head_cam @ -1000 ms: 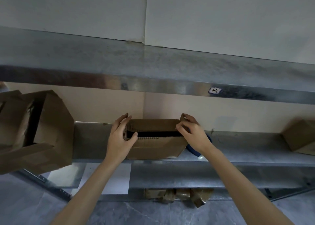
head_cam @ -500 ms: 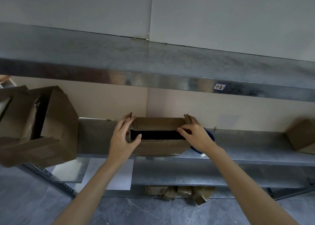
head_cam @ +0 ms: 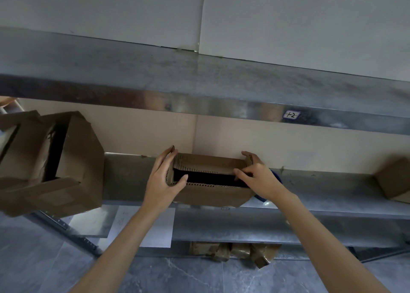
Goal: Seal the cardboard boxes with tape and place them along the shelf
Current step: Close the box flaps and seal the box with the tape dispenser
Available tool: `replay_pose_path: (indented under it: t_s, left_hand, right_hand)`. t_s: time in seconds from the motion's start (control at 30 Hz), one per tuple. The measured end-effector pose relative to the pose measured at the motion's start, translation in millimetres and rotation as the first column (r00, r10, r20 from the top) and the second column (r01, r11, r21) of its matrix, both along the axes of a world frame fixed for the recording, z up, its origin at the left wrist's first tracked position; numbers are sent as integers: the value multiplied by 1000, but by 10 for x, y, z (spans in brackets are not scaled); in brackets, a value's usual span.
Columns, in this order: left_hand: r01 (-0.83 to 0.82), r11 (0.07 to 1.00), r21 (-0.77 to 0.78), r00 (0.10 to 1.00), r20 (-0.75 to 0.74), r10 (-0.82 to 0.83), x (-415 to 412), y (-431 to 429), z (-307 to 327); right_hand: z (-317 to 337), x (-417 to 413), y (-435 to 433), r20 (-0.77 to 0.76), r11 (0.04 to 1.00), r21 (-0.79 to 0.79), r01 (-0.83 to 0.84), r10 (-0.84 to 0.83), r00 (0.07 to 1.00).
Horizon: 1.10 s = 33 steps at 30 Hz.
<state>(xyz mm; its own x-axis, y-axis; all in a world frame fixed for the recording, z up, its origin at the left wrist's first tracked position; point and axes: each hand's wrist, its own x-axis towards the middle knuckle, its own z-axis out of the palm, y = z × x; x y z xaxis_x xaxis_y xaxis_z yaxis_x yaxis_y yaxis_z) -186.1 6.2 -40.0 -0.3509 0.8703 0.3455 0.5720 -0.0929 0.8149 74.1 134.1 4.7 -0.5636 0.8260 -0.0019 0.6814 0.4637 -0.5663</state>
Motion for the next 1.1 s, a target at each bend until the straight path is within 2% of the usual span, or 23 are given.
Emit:
replay_pose_path:
  t_s: [0.27,0.5,0.7,0.87,1.1]
  left_hand:
    - [2,1000,0,1000,21,-2,-5,39,11]
    - [46,999,18,999,29,-46,-33,8,-4]
    - [134,990,-48,991,36,-132,-83,-74,-94]
    - [194,972,-136,980,80,-184,-124,-110,-183]
    - [159,941,-297,986,7,-164,-157,-41,-193]
  right_hand:
    - [35,184,-48,-7,999,10,-34,34,999]
    - [-28,136,53,-80,998,34,53,-50,996]
    - [-78,28,89,-148,988,40,150,-142,979]
    - [-69,-7,25,-181,998,-55,11,-21,983]
    - [-111,-17,-20,-183,975,-202,-89,51,982]
